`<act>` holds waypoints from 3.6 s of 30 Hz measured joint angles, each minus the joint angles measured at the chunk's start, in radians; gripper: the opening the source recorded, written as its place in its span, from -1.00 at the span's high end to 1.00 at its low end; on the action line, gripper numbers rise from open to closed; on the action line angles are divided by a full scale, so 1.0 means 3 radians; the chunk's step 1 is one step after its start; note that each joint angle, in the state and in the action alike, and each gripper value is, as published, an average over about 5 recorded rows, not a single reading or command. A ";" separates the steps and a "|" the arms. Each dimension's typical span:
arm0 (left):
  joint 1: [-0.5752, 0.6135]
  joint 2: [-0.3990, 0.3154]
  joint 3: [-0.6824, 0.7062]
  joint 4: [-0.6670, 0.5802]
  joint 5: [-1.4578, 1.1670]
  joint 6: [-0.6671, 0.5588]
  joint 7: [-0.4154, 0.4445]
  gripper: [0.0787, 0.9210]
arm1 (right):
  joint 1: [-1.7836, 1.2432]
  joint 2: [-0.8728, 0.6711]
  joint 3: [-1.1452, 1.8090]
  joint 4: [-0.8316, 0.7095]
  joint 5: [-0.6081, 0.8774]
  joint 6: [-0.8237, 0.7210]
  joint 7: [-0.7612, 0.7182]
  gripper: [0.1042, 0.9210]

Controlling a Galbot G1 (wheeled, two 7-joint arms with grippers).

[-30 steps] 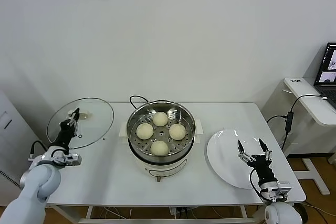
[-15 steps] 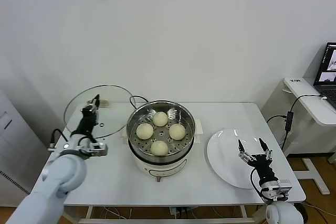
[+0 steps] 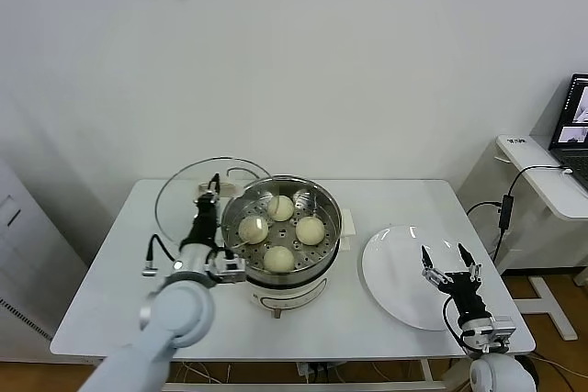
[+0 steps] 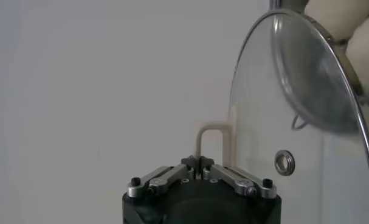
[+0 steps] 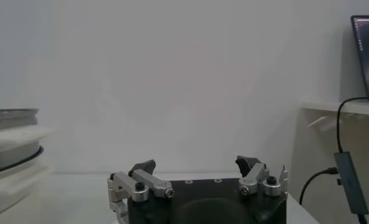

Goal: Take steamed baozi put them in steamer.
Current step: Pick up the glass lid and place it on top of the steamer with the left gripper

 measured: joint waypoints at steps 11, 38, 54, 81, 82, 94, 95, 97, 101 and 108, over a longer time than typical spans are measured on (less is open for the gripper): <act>-0.0098 -0.0386 0.0288 0.0118 0.0281 0.0138 0.0050 0.94 | -0.0023 0.0003 0.0028 -0.0023 0.0000 0.0018 -0.0019 -0.76; -0.0166 -0.0693 0.0593 0.0548 0.0391 0.0051 -0.0141 0.94 | -0.0042 0.0025 0.0085 -0.0078 -0.0001 0.0036 -0.0037 -0.76; -0.0154 -0.0732 0.0615 0.0636 0.0395 0.0006 -0.0210 0.94 | -0.0045 0.0045 0.0119 -0.0120 -0.0005 0.0056 -0.0055 -0.76; -0.0105 -0.0730 0.0601 0.0636 0.0321 0.0000 -0.0224 0.93 | -0.0060 0.0078 0.0158 -0.0153 -0.0036 0.0092 -0.0074 -0.76; -0.0102 -0.0728 0.0596 0.0631 0.0307 0.0000 -0.0221 0.91 | -0.0060 0.0078 0.0160 -0.0153 -0.0036 0.0092 -0.0074 -0.76; 0.0008 -0.0570 0.0441 0.0273 -0.0225 -0.0075 -0.0082 0.15 | -0.0044 0.0073 0.0163 -0.0155 -0.0041 0.0090 -0.0085 -0.76; 0.0025 -0.0545 0.0418 0.0214 -0.0319 -0.0095 -0.0059 0.07 | -0.0041 0.0072 0.0162 -0.0155 -0.0041 0.0088 -0.0088 -0.76; 0.0062 -0.0491 0.0365 0.0088 -0.0546 -0.0144 -0.0009 -0.08 | -0.0039 0.0070 0.0158 -0.0151 -0.0040 0.0080 -0.0097 -0.76; 0.0148 -0.0372 0.0228 -0.0190 -0.1188 -0.0267 0.0073 -0.36 | -0.0043 0.0063 0.0137 -0.0128 -0.0028 0.0050 -0.0108 -0.76; 0.0305 -0.0245 -0.0172 -0.0591 -0.2712 -0.0429 -0.0017 -0.74 | -0.0050 0.0031 0.0059 -0.0055 -0.0021 -0.0049 -0.0012 -0.76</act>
